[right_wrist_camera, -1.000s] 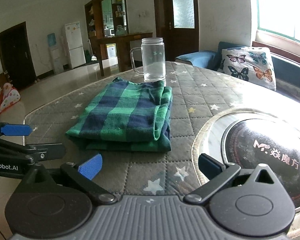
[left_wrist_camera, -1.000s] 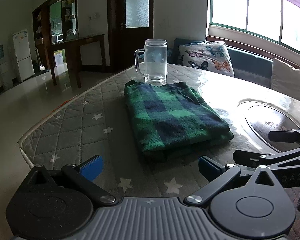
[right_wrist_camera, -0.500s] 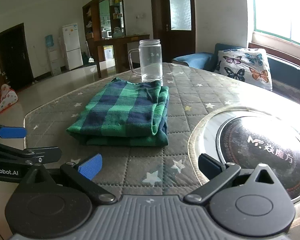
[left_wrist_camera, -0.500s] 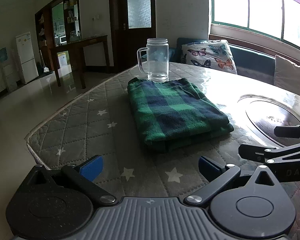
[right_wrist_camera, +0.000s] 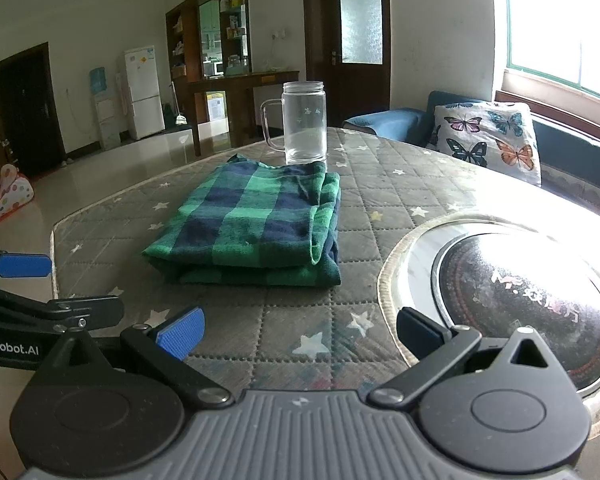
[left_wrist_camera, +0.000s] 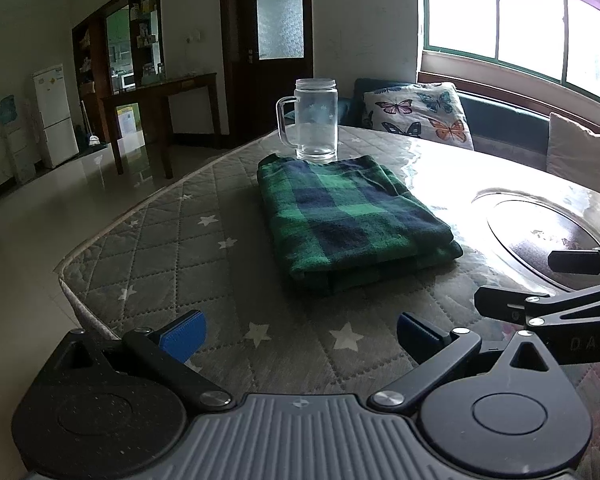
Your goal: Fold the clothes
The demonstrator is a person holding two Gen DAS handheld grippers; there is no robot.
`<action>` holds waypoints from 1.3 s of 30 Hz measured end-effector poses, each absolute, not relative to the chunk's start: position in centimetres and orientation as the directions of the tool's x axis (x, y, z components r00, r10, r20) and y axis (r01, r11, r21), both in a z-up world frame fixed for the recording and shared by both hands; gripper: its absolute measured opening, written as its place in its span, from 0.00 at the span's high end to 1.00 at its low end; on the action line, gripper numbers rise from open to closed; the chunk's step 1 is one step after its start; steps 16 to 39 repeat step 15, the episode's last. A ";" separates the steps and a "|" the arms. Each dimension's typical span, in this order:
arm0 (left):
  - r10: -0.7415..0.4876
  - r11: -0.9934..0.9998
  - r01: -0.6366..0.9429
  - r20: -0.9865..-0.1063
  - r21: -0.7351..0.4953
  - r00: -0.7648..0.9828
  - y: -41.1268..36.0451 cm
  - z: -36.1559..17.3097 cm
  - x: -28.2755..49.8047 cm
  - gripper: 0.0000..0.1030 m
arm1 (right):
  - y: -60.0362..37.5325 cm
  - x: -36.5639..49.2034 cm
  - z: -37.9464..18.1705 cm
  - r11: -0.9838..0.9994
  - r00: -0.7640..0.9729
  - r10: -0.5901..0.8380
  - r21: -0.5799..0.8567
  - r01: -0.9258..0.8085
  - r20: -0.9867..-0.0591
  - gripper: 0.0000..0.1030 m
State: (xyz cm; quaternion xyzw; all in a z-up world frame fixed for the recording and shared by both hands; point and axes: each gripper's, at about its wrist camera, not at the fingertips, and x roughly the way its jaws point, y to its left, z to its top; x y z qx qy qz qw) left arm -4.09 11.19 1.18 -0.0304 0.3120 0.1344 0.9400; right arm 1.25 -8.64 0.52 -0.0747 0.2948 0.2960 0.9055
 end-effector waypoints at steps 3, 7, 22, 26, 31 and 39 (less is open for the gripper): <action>0.234 0.962 -0.273 -0.595 0.027 0.769 11.2 1.1 -4.3 0.00 | -8.6 1.0 0.6 0.814 0.653 0.489 0.035 -0.579 -0.578 0.00; 0.237 0.961 -0.274 -0.596 0.030 0.767 11.2 1.1 -4.5 0.00 | -8.5 0.9 0.5 0.814 0.653 0.486 0.029 -0.580 -0.581 0.00; 0.247 0.959 -0.279 -0.596 0.039 0.764 10.9 0.9 -4.6 0.00 | -8.7 0.6 0.5 0.816 0.656 0.484 0.027 -0.578 -0.579 0.00; 0.247 0.959 -0.279 -0.596 0.039 0.764 10.9 0.9 -4.6 0.00 | -8.7 0.6 0.5 0.816 0.656 0.484 0.027 -0.578 -0.579 0.00; 0.247 0.959 -0.279 -0.596 0.039 0.764 10.9 0.9 -4.6 0.00 | -8.7 0.6 0.5 0.816 0.656 0.484 0.027 -0.578 -0.579 0.00; 0.247 0.959 -0.279 -0.596 0.039 0.764 10.9 0.9 -4.6 0.00 | -8.7 0.6 0.5 0.816 0.656 0.484 0.027 -0.578 -0.579 0.00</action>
